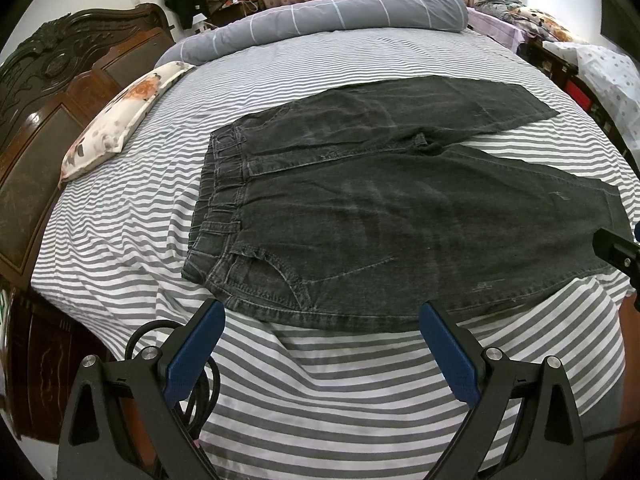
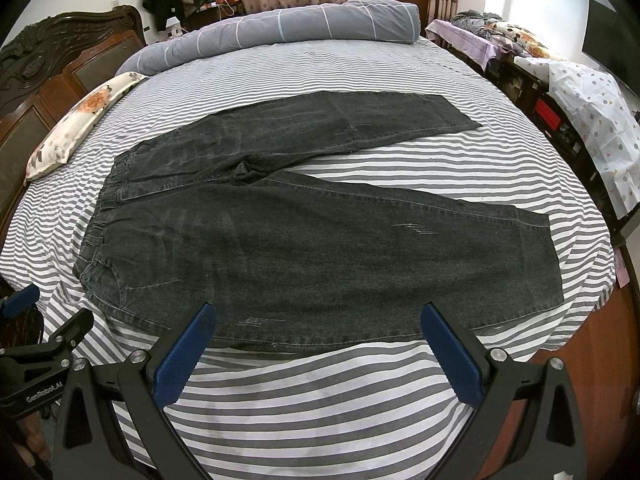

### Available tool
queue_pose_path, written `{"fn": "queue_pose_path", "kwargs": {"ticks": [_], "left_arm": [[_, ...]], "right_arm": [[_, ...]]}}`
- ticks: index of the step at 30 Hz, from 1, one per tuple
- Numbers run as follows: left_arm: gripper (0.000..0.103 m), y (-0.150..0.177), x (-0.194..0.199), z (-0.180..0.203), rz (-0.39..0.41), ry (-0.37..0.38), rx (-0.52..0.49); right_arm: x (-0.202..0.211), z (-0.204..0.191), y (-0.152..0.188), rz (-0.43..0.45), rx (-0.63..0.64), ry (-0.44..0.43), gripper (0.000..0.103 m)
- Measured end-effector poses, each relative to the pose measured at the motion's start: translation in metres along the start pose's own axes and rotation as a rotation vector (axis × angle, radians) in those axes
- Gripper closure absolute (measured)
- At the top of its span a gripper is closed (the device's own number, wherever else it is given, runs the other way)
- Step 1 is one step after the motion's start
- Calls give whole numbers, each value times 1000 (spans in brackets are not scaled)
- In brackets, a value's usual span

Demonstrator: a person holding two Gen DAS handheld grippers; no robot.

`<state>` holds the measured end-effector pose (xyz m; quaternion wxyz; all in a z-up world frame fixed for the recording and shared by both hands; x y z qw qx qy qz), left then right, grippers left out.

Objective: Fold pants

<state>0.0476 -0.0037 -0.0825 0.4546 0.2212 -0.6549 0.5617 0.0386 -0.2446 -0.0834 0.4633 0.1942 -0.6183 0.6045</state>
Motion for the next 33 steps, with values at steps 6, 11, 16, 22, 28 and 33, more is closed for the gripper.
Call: {"fn": "queue_pose_path", "kwargs": {"ticks": [6,11,16,22,28,33], "left_arm": [[6,0,0,0,0,0,0],[6,1,-1,-1,-2,-2,0],[6,1,-2,-2,-2,-2,1],[6,2,-4,-4,-3,-1,3],[6,-2,-10,-17,2,11,15],[6,-17,-13,-40,32,26,45]], "right_arm": [[0,0,0,-1,-1,-2,1],[-1,0,0,-2,0,-1,1],[0,0,-1,-2,-2,-1,1],[-6,1,5,-18,-15,-1,1],[-3,3,1,0,-21,-17,1],[6,4,-6,68,-53,-62,1]]}}
Point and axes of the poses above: each gripper's, at about its wrist camera, not at the fingertips, and x roughly against the way its jaws point, z to its right, y to its underside, the point moved 8 cm from there along -x, roughly the way its jaws point, and after that the axes turned 13 degrees about y, right-handed, at the moved point
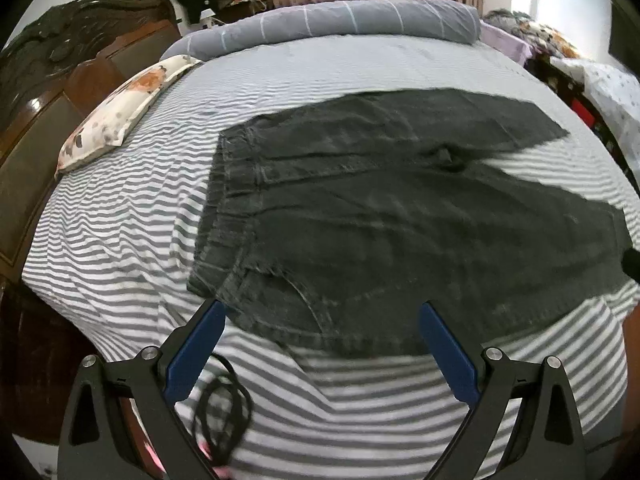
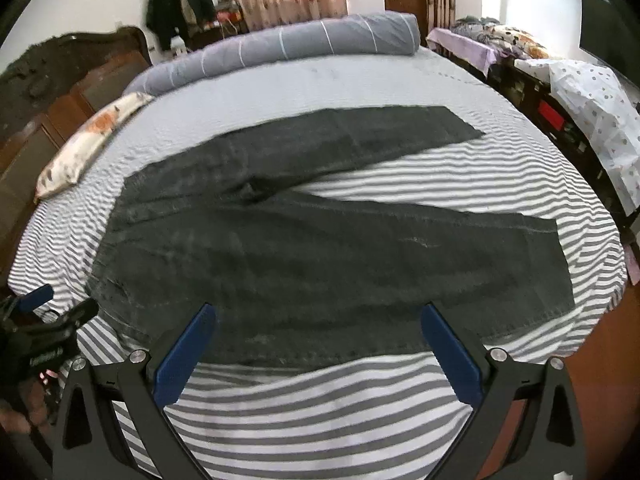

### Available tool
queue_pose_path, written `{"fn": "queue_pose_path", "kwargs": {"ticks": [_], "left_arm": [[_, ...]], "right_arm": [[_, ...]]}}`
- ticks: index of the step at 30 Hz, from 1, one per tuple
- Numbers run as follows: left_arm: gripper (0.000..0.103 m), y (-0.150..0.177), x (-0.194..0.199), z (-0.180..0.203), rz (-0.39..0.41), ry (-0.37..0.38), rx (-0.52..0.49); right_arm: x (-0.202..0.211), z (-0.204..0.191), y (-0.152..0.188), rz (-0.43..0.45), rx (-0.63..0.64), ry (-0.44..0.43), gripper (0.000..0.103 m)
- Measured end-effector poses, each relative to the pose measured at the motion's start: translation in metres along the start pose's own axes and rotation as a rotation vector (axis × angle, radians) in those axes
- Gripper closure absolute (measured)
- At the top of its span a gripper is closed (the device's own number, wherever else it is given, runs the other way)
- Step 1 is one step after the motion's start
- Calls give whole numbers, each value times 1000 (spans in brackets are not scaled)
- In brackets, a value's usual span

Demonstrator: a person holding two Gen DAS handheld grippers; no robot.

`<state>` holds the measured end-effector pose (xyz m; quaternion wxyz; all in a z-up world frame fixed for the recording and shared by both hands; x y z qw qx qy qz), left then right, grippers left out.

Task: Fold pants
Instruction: 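Grasp the pants waistband with the left gripper while the right gripper grasps the leg hem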

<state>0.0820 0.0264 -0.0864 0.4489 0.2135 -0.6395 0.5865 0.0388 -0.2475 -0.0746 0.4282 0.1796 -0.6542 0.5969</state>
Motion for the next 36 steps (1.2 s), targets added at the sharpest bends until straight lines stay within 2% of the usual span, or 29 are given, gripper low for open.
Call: {"fn": "queue_pose_path", "kwargs": {"ticks": [5,10,18,22,25,27,30,32,36], "left_arm": [[7,-28,-3,-34,37,18,56],[17,-61,-17,-75,39,24,118],[25,-114,-58,-146,21,73,182],[26,-133,-89,-171,-3,150,242],[31,-144,-112,-186,-15,201,300],[34,-152,-126,-194,-24,224,317],[34,-164,-147,-209,-35,206,306],[34,-171,-162,-220,-46,201,299],[34,-181,-186,-229,-66,232,275]], "right_arm": [[-4,-8,-5,12,9,-12,1],[-19,-18,-21,-13,22,-46,1],[-44,-41,-91,14,79,-76,1],[-64,-63,-125,26,123,-72,1],[-81,-83,-141,28,168,-84,1],[-94,-100,-154,21,215,-115,1],[-118,-127,-176,-12,292,-217,1],[-132,-139,-188,-27,333,-251,1],[-166,-156,-217,-40,428,-266,1]]}}
Point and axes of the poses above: each gripper's, at about its wrist camera, not at the fingertips, and x roughly against the way its jaws point, z to its right, y to its underside, the point moved 8 cm from there along -x, roughly the way its jaws point, and after that the axes turned 13 degrees about y, right-handed, at the moved point
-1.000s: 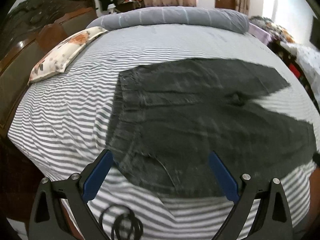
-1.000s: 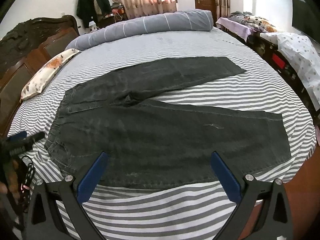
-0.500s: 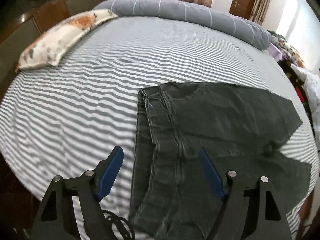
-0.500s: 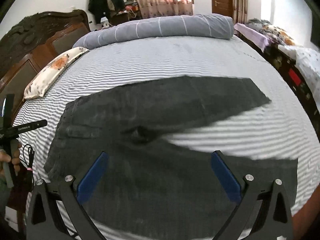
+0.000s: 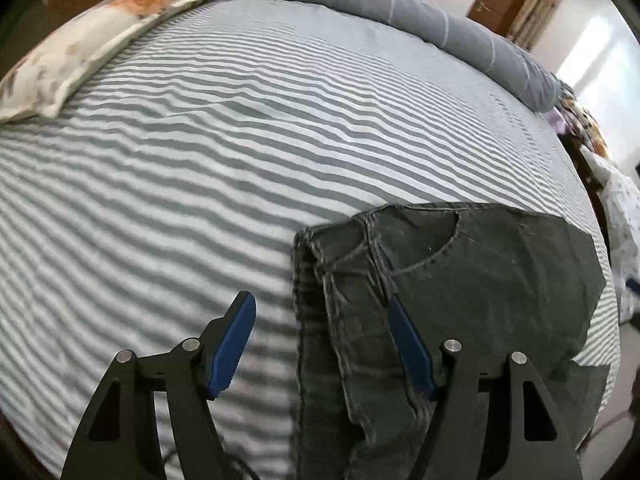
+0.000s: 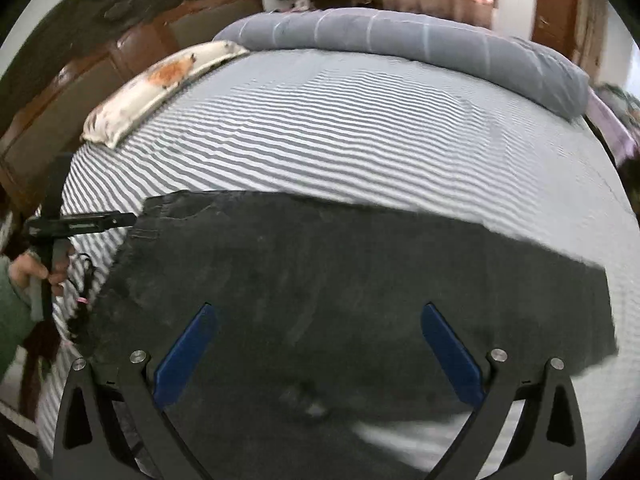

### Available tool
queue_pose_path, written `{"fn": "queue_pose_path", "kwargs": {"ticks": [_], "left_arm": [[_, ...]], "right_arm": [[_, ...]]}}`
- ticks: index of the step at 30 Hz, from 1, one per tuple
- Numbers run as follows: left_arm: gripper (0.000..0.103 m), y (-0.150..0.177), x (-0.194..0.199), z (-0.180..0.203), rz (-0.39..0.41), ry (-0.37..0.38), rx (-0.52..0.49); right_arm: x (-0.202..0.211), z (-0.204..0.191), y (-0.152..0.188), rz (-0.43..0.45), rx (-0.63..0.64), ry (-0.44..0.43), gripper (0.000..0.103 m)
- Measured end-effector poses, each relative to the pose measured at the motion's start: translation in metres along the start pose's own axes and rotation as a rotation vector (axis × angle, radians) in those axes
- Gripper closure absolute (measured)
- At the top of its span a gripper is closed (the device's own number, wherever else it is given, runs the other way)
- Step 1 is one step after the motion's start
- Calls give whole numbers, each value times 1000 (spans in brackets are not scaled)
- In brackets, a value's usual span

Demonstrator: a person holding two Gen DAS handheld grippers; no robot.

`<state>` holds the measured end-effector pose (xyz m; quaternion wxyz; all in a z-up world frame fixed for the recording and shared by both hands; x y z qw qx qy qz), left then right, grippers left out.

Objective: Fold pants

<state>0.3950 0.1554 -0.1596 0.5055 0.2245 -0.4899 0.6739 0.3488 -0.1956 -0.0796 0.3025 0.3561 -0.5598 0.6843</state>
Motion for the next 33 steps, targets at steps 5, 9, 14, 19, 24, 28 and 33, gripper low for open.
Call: {"fn": "queue_pose_path", "kwargs": {"ticks": [5,9,14,19,24,28,33], "left_arm": [[34,-18,-26,-3,-14,-5,-71],[34,-22,-45,6,-41,33,-104],[53,-22,-48,11,-14,-6,-129],[81,-24,-35,13,24,-7,-135],[88,-19,-20,26,82,39,-180],[89,-17,-20,33,103,35,-209],[89,-17,-24,23,90,11,-201]], "right_arm": [[-45,4,-35,-25,80,9,1],[-80,-5,-54,-61,157,-53,1],[-128,-5,-68,-113,236,-29,2],[-151,2,-68,-147,311,-29,10],[-170,17,-68,-200,405,-38,23],[-184,19,-67,-251,447,-80,40],[-189,18,-69,-229,448,-124,47]]}}
Point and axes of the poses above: each gripper's, at about its wrist camera, not at the fingertips, and x roughly against the way its jaws point, z to its right, y to its underside, the point moved 8 cm from there along -x, roughly the way its jaws point, and after that the axes turned 13 degrees about y, right-handed, at the moved point
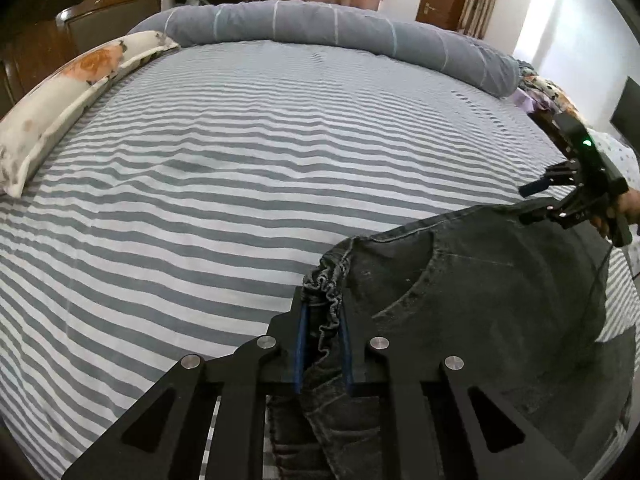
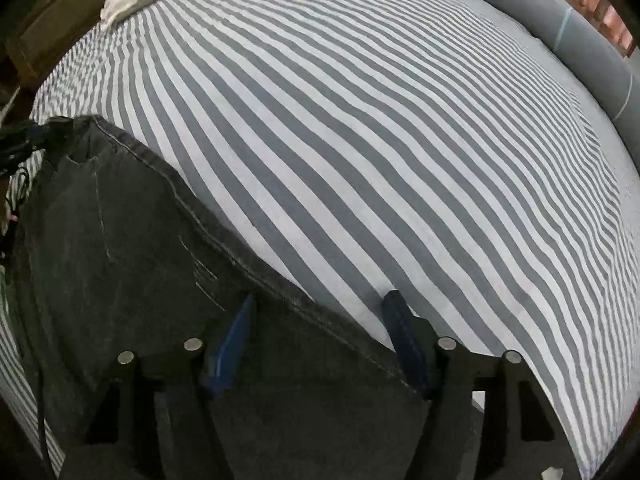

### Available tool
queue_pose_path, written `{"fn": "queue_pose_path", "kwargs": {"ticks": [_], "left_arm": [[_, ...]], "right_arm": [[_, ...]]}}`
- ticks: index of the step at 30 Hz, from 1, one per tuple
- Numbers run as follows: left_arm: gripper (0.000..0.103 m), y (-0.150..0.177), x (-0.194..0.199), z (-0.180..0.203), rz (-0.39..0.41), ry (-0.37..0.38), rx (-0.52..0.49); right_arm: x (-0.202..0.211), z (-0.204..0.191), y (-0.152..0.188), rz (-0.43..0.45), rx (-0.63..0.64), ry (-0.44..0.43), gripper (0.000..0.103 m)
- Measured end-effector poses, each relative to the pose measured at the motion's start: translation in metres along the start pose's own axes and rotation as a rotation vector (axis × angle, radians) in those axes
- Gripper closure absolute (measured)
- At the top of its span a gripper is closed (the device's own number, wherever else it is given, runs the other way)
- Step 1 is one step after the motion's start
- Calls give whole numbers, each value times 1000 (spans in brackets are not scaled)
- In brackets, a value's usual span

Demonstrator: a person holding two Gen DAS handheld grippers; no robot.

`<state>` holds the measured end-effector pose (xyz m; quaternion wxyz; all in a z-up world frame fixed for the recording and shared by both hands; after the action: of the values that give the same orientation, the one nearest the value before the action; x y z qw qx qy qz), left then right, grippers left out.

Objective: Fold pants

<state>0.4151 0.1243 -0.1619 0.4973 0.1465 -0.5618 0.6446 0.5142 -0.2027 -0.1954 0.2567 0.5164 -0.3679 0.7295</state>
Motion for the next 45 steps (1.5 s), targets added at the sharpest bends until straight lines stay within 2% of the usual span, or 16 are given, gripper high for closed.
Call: {"fn": "queue_pose_path", "kwargs": {"ticks": [5,11,12,14,18,19,21,23,24,25,31,36,39,41,42,45], "left_arm": [[82,1,-9,-14,-35,-23,46],[60,5,-14,-25,-53,-53,74],[46,6,-15,-28,-56,-56,82],[32,7,-16,-33,-53,-62,103],[27,8,-23,-30,-49,-34,96],[27,7,-27,-24,-58,-31,72],[53,5,-30,-14,-62,-27,27],[68,2,-31,-7,-68,-39,2],[82,1,-31,-5,-66,-24,9],[86,0,-29,-3,-60,5,32],[88,-12,-9,7,12,14,12],[88,-5,-19,-7,17,5,92],[88,-3,-21,-7,18,-8,84],[88,-4,-21,-9,17,2,87],[87,-4,-21,-10,17,7,90],[87,-1,-20,-12,25,10,92]], "right_arm": [[7,-4,8,17,3,-21,88],[23,-7,20,38,-24,-17,94],[24,-11,18,42,-27,-17,95],[29,-9,18,50,-37,-23,96],[36,-10,14,69,-56,-20,96],[37,-12,17,73,-57,-19,96],[37,-15,18,76,-64,-12,96],[38,-17,17,82,-72,-1,96],[38,-20,17,86,-76,3,96],[40,-18,18,90,-82,6,96],[55,-8,10,141,-125,19,98],[26,-11,10,91,-106,38,93],[14,-14,10,62,-84,17,82],[16,-7,9,51,-67,3,51],[16,-2,11,31,-54,2,46],[12,11,22,-13,9,37,47]]}}
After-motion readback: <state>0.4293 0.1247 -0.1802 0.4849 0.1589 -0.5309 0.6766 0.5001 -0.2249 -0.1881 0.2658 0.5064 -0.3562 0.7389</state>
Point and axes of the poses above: each gripper's, at about its wrist camera, not at the fingertips, and x roughly against the way its jaws point, z to its right, y to its underside, the point moved 8 cm from there along -x, roughly the way its jaws point, and after that the axes turned 13 degrees about y, right-handed, at the moved point
